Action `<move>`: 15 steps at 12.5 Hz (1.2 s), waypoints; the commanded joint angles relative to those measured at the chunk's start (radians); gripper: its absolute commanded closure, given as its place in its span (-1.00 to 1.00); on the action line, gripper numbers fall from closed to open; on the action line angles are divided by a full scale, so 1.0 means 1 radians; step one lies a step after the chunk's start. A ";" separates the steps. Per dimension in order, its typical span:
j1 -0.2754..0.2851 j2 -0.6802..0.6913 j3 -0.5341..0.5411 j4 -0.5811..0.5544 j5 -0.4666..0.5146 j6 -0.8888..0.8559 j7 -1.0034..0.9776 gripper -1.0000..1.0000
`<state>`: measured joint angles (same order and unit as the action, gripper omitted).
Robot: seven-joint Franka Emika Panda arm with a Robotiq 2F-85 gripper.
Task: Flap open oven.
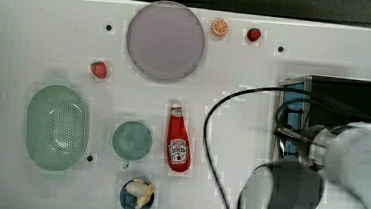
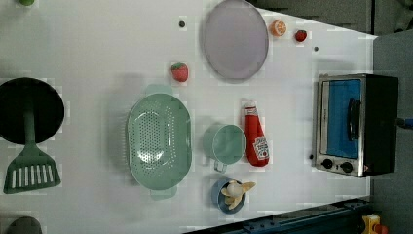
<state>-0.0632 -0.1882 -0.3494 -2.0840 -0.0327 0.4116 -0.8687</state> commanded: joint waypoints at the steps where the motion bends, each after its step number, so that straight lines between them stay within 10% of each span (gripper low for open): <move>1: -0.017 0.067 -0.056 -0.064 -0.001 0.099 -0.334 0.65; 15: -0.018 0.334 -0.083 -0.165 -0.002 0.485 -0.338 0.65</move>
<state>-0.0911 0.1395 -0.4417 -2.2520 -0.0455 0.8804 -1.1670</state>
